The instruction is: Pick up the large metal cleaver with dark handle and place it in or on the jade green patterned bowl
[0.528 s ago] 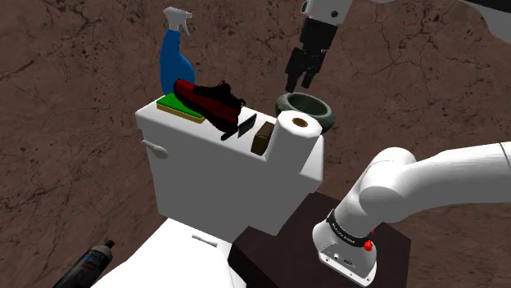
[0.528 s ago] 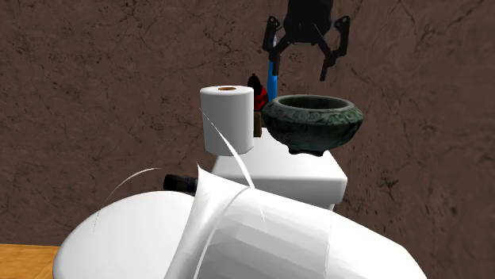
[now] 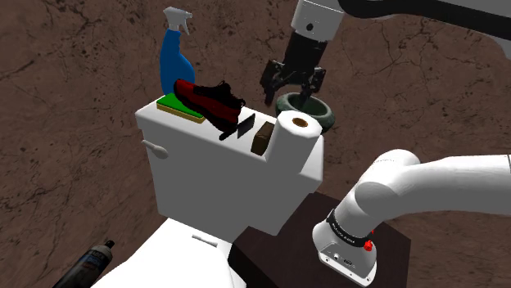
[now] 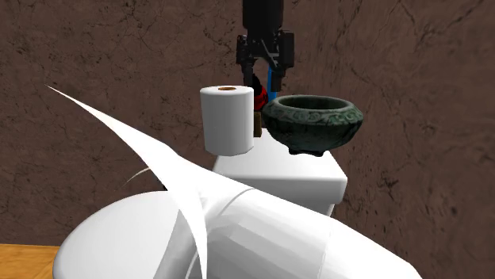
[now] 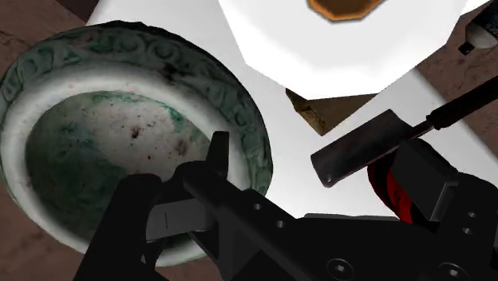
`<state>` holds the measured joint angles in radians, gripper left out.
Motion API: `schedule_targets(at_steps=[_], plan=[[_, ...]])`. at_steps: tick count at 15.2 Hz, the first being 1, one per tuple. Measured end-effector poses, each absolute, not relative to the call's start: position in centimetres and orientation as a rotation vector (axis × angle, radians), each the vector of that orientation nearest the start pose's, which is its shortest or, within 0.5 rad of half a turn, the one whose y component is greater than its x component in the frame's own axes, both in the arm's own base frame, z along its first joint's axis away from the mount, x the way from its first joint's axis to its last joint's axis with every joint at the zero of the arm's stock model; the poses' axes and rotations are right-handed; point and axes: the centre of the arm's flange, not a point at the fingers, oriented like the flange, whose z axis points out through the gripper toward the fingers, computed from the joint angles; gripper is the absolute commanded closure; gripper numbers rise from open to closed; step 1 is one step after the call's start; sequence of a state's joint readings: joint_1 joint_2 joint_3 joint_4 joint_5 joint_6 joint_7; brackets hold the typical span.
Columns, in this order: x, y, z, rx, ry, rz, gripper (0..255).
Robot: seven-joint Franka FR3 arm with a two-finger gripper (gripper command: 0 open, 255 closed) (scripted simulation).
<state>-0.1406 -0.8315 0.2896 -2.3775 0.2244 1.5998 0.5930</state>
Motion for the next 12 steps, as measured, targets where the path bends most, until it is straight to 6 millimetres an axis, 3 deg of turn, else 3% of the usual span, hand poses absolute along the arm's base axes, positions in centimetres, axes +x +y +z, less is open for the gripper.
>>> schedule_targets(at_steps=[3, 8, 10, 12], plan=[[29.9, 13.5, 57.1, -2.895, 1.234, -0.083, 0], [33.8, 19.7, 54.9, -2.581, 1.87, -0.147, 0], [35.2, 20.8, 53.8, -2.458, 2.046, -0.164, 0], [35.7, 21.1, 52.7, -2.421, 2.092, -0.168, 0]])
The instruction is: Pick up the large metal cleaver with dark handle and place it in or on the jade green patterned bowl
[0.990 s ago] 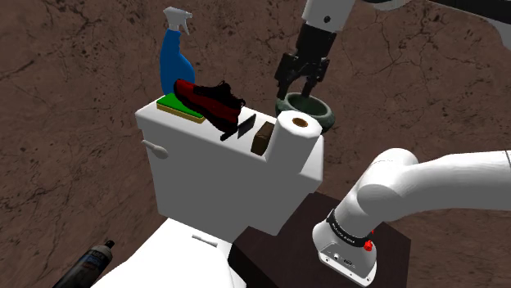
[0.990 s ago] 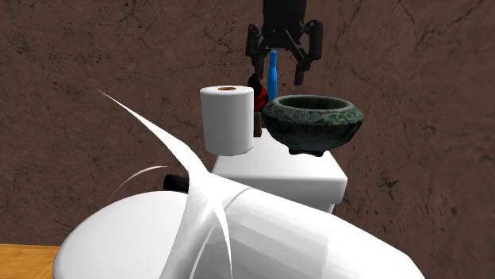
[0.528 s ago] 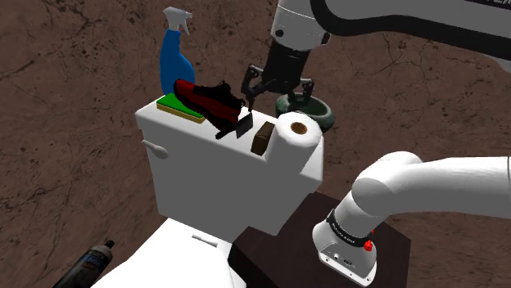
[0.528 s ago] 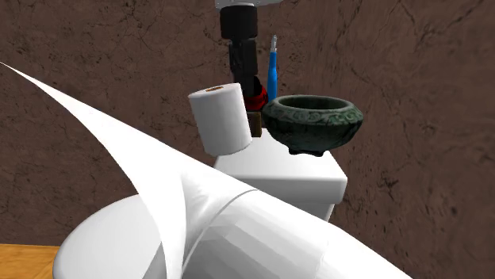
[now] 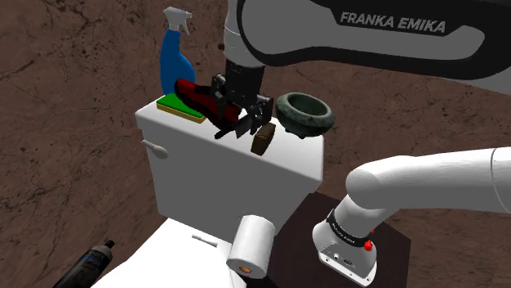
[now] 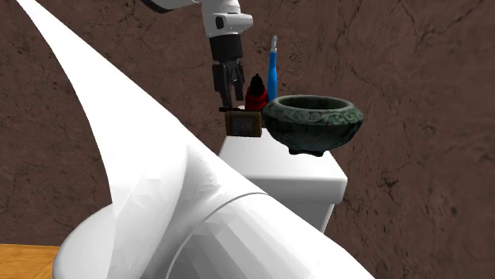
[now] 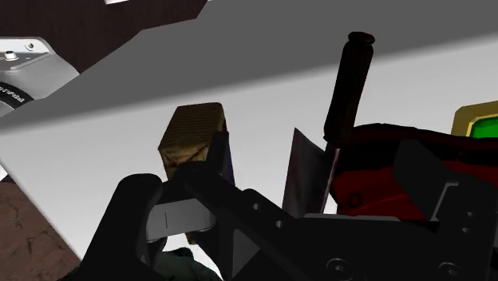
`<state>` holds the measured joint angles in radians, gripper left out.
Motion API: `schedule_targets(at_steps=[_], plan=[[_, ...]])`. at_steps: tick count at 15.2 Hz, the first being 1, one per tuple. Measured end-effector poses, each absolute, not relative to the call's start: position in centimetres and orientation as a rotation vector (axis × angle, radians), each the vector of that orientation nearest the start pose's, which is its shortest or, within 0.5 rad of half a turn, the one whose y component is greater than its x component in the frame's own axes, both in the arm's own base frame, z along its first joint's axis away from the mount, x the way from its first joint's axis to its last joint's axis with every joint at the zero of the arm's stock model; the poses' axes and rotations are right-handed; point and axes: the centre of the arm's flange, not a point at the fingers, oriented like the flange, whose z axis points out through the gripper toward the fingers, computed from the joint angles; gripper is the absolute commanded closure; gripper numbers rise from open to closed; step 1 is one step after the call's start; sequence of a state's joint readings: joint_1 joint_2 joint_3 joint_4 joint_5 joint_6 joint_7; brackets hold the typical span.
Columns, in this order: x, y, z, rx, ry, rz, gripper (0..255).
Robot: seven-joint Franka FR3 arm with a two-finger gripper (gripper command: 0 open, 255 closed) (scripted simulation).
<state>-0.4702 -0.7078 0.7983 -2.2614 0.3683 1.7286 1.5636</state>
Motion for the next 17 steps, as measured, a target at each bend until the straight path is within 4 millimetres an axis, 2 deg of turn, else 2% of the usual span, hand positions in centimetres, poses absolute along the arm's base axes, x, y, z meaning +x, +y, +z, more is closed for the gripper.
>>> schedule_targets(at_steps=[5, 11, 12, 17], plan=[[35.9, 21.2, 50.6, -2.402, 2.1, -0.179, 0], [35.9, 21.1, 50.2, -2.401, 2.101, -0.179, 0], [35.9, 21.1, 50.1, -2.401, 2.1, -0.18, 255], [35.8, 21.0, 49.8, -2.406, 2.106, -0.171, 255]])
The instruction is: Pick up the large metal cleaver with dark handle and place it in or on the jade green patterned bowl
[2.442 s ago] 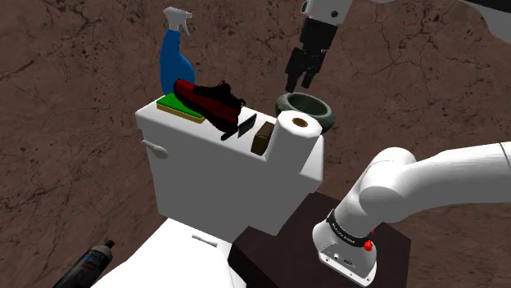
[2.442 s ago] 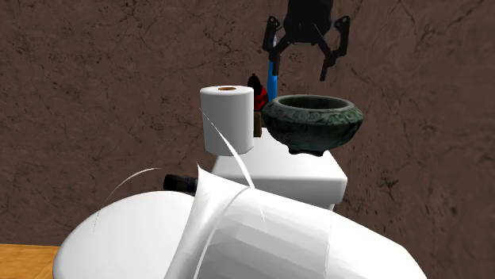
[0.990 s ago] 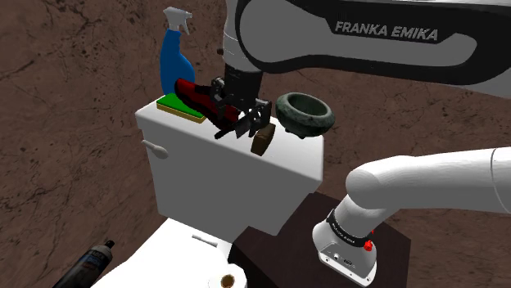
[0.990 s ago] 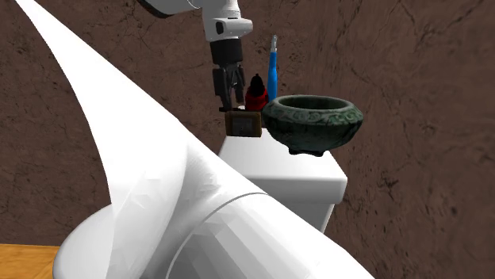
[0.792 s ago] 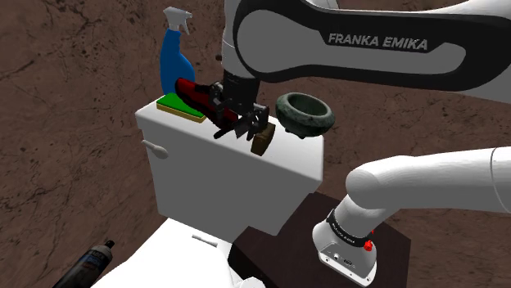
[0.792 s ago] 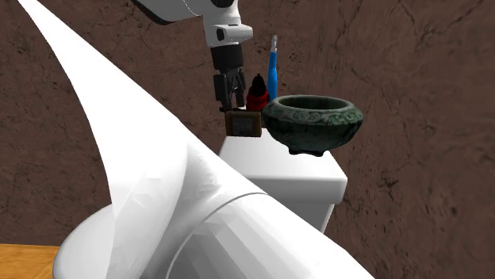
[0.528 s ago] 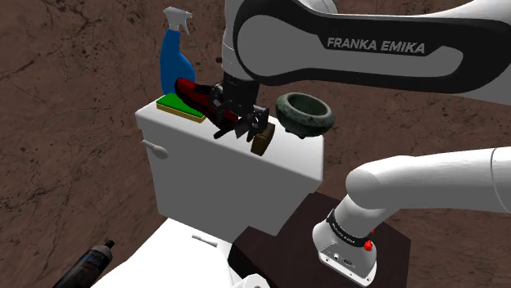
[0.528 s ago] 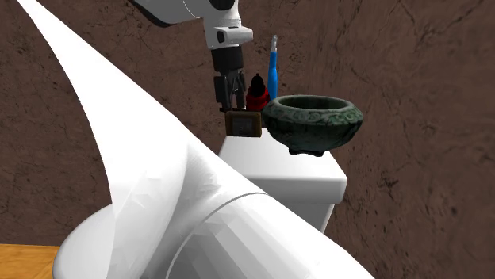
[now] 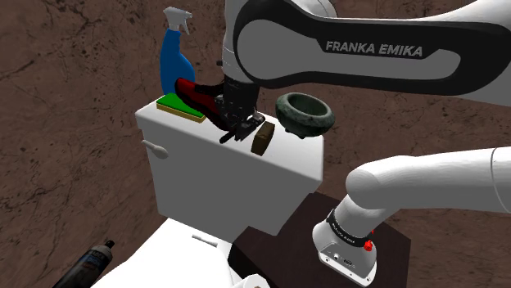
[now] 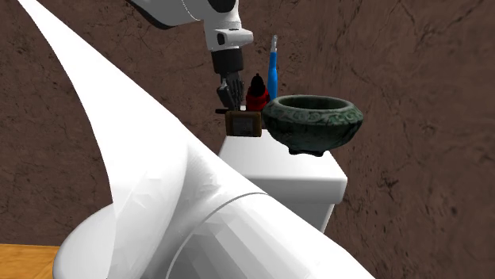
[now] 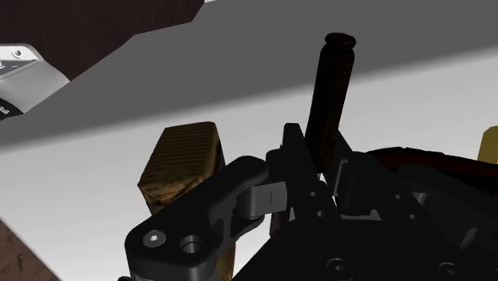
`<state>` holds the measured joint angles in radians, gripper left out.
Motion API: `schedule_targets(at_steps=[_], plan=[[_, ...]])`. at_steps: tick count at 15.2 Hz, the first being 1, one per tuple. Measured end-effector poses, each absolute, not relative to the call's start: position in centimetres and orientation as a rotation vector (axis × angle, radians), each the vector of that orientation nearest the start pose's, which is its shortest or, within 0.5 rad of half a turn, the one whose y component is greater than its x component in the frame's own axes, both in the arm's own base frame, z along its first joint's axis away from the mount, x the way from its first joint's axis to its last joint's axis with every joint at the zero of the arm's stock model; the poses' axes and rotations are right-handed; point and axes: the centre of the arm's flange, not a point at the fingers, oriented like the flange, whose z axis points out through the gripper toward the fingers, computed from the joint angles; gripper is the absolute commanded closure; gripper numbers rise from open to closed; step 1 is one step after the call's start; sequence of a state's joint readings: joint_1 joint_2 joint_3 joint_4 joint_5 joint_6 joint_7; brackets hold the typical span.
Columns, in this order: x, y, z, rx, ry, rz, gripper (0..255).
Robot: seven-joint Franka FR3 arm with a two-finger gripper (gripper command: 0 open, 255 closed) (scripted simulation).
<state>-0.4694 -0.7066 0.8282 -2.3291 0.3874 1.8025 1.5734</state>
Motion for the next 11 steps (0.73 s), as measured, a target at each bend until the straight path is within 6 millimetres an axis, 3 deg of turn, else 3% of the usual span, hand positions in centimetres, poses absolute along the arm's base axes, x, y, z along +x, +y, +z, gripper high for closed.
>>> schedule_targets(at_steps=[5, 11], plan=[[35.8, 21.0, 49.8, -2.407, 2.107, -0.17, 255], [35.8, 21.0, 52.4, -2.407, 2.108, -0.169, 255]])
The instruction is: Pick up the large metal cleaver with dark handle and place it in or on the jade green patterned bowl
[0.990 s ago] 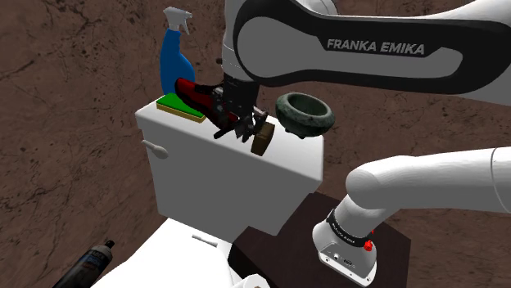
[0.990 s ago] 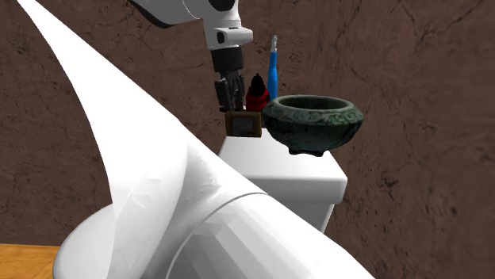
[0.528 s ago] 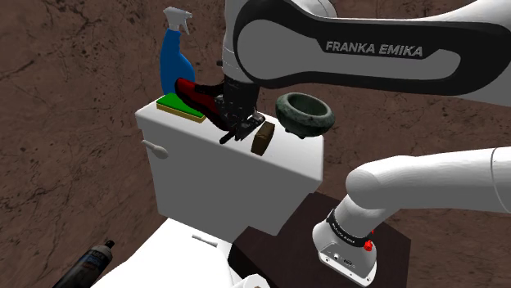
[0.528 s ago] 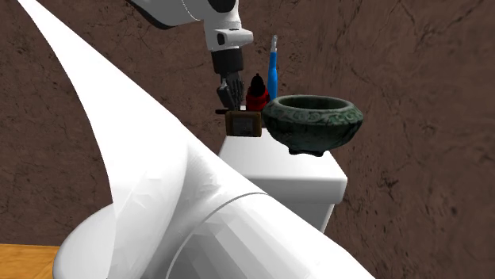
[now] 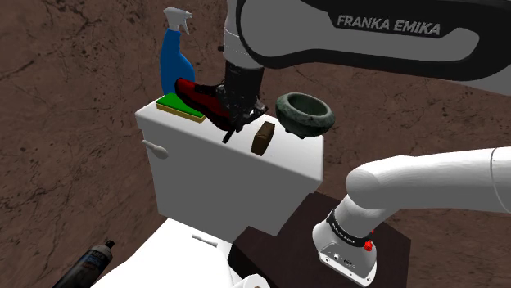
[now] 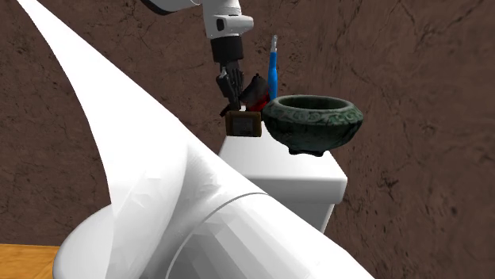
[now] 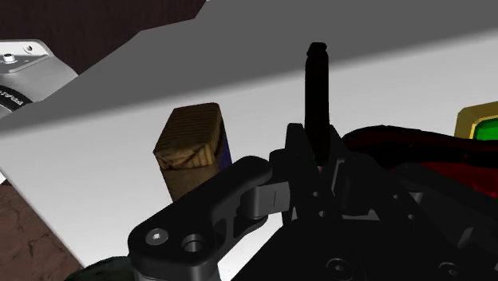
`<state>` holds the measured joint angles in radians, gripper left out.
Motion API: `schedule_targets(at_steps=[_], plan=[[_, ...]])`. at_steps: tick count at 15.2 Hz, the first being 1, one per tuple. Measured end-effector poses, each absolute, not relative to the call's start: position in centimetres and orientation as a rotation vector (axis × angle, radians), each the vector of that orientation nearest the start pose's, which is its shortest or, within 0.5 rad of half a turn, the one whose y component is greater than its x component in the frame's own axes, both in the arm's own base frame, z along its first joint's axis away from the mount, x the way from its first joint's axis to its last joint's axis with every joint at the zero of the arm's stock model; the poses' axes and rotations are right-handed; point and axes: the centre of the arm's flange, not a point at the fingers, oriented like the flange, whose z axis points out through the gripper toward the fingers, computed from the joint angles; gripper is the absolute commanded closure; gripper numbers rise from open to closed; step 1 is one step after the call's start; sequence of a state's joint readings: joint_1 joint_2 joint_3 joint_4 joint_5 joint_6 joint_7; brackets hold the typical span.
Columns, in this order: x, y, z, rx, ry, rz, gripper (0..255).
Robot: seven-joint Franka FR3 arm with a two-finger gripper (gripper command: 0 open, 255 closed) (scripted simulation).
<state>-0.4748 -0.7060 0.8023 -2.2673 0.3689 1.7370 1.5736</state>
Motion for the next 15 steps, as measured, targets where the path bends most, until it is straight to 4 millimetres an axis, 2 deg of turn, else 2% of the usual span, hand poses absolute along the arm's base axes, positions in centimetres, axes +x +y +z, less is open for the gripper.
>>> schedule_targets(at_steps=[15], plan=[[35.8, 21.0, 60.3, -2.407, 2.108, -0.169, 255]])
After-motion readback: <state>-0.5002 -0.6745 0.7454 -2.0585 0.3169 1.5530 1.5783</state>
